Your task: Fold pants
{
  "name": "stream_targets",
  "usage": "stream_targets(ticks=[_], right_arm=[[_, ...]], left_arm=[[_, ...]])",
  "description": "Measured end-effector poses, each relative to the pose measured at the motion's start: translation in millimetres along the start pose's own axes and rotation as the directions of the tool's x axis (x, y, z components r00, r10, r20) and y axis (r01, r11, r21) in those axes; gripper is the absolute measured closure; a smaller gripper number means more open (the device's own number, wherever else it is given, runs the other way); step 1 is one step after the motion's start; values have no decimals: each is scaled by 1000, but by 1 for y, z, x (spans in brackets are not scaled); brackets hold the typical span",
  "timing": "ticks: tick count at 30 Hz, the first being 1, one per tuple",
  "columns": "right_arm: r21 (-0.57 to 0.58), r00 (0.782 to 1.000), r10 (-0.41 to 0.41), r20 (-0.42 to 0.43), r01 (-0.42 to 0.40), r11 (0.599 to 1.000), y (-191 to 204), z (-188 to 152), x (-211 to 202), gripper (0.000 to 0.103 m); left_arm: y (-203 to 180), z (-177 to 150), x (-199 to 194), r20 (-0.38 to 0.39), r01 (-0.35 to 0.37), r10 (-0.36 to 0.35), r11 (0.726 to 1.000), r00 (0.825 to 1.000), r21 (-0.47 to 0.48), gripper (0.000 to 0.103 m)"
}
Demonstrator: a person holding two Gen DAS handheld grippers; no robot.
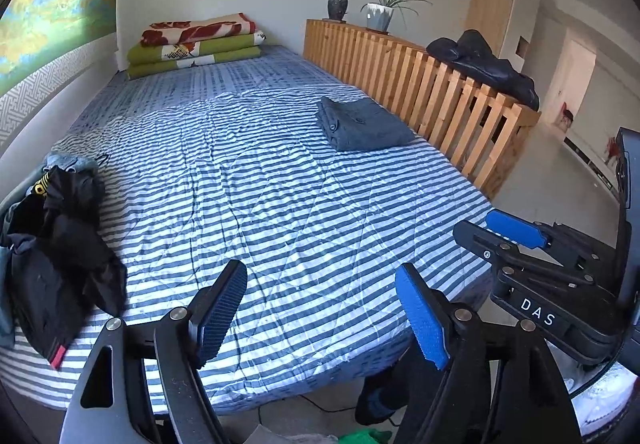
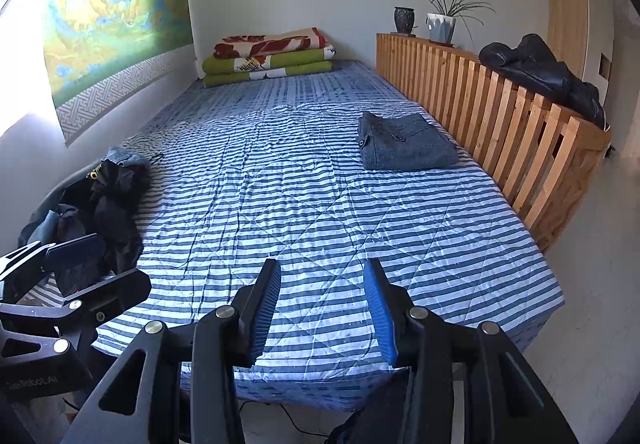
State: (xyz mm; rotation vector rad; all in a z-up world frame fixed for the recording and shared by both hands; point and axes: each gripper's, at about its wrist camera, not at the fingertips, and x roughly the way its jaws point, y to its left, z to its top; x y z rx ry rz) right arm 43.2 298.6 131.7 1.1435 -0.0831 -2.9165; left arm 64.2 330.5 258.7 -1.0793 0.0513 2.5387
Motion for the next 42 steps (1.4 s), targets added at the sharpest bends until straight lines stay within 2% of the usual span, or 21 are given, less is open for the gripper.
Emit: stream_targets(ticks=[42], right_arm=[[15,999,20,-35,-20,1000,5,-4,8,63]], left_arm=[[20,8,14,12,-39,39,999,999,-35,20]])
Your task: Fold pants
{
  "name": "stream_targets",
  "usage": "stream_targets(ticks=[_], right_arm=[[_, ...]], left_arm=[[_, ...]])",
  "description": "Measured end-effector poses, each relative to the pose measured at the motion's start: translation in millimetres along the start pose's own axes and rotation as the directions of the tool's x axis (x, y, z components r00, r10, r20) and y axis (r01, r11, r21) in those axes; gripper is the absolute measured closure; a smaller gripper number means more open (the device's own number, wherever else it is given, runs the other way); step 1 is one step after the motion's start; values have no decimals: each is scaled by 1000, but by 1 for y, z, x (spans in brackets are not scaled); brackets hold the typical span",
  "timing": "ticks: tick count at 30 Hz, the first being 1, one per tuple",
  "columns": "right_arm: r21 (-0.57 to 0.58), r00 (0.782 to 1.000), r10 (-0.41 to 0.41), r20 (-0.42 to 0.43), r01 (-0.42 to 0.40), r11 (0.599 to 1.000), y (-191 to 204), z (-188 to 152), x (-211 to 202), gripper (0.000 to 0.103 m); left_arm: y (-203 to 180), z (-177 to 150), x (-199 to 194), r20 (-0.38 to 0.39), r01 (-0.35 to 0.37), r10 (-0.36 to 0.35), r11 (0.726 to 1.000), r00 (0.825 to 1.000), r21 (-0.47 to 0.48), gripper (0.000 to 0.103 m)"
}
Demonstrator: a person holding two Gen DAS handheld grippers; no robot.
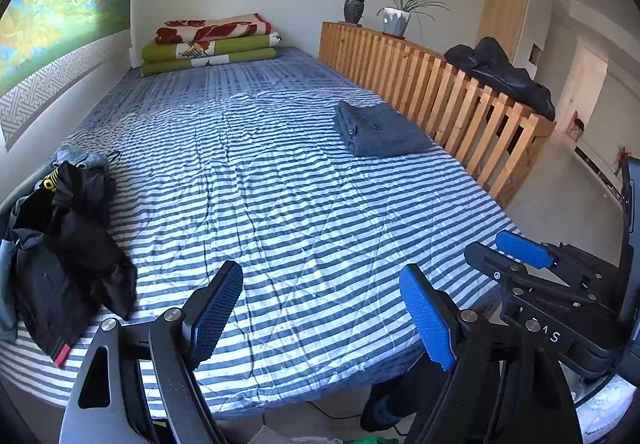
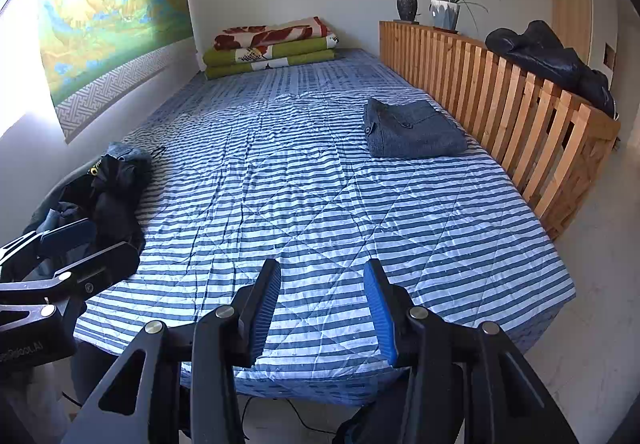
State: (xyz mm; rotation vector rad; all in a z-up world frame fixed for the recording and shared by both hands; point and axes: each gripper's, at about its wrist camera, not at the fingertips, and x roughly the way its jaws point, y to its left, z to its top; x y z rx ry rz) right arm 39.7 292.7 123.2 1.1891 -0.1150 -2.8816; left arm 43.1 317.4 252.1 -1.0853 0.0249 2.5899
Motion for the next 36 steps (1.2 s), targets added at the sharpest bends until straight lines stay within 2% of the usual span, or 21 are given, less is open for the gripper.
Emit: stream_targets(ticks=[36], right_arm=[[8,1000,7,-25,-7,1000,1,-1,7,63]], left_arm=[[-1,2,-1,5,9,-9,1000,1000,-5,16]])
